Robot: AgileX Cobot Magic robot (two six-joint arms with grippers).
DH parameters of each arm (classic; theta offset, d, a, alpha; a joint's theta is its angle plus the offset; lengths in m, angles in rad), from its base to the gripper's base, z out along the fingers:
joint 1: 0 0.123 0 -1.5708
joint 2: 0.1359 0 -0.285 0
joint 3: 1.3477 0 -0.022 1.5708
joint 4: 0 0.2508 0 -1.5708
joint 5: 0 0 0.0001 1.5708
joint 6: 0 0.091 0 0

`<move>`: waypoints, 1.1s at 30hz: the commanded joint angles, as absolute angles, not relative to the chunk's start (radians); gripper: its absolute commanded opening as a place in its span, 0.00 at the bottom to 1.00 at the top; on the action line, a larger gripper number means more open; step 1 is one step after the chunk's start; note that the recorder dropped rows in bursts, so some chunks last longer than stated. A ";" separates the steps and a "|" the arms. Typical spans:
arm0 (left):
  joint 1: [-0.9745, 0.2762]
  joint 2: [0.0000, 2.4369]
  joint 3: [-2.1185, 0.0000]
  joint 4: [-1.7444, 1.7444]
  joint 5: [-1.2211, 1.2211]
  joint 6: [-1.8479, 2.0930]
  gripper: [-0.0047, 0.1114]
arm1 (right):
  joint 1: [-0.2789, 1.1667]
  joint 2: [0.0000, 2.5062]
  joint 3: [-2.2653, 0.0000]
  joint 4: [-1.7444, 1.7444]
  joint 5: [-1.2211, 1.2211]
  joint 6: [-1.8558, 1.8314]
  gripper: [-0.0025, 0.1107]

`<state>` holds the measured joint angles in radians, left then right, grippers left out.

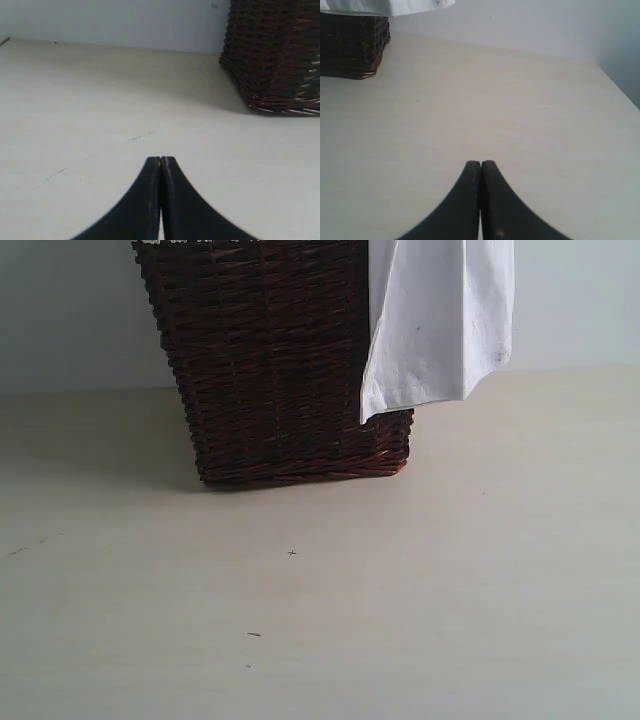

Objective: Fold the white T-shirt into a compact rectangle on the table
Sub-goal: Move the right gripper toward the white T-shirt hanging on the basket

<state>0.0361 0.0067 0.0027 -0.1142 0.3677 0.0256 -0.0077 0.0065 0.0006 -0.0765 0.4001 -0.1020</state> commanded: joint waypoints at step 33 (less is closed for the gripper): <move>0.038 0.000 0.000 -0.117 0.359 0.022 0.04 | -0.031 1.146 -0.888 0.732 1.025 -1.252 0.02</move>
<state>0.0361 0.0067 0.0027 -0.1142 0.3677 0.0256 -0.0103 1.0870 -0.8389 0.5015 0.8018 -0.8145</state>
